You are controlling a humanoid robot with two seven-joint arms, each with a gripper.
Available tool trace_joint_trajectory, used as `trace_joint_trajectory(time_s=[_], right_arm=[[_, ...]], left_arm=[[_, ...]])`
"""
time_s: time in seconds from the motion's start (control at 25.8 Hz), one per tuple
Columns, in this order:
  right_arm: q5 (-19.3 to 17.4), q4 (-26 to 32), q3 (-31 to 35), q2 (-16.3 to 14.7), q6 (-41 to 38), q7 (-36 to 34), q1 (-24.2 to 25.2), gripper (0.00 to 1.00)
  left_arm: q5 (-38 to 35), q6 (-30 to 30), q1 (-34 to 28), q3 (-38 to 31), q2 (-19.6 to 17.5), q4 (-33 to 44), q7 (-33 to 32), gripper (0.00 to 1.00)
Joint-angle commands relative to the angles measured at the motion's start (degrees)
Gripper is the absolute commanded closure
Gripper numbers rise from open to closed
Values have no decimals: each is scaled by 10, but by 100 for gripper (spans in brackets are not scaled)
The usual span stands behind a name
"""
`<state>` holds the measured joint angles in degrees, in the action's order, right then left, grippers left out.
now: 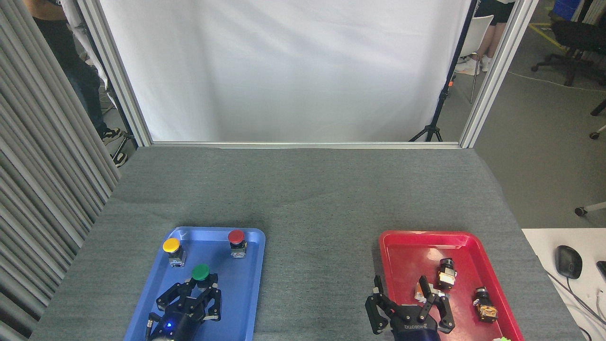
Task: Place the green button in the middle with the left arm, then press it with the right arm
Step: 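Reach the left hand down and grasp the green button, then carry the green button off the blue tray toward the table middle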
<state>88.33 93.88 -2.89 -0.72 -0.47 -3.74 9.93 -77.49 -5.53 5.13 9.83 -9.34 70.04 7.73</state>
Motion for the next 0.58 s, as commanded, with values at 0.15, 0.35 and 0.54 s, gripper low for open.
trace_joint_trajectory(time_s=[0.15,0.35,0.54], right_arm=[[0,0,1,0,-1,0,0,0],[0,0,1,-3,-1,0,1,0],[0,-1,2,-5,-1,-1,4,1]], left_arm=[[-12,-66,37,73,32,70,5,100],[-28,-64,134,179,95,-42,24,100],[-78,-48,173,184,171,-201,61,100]])
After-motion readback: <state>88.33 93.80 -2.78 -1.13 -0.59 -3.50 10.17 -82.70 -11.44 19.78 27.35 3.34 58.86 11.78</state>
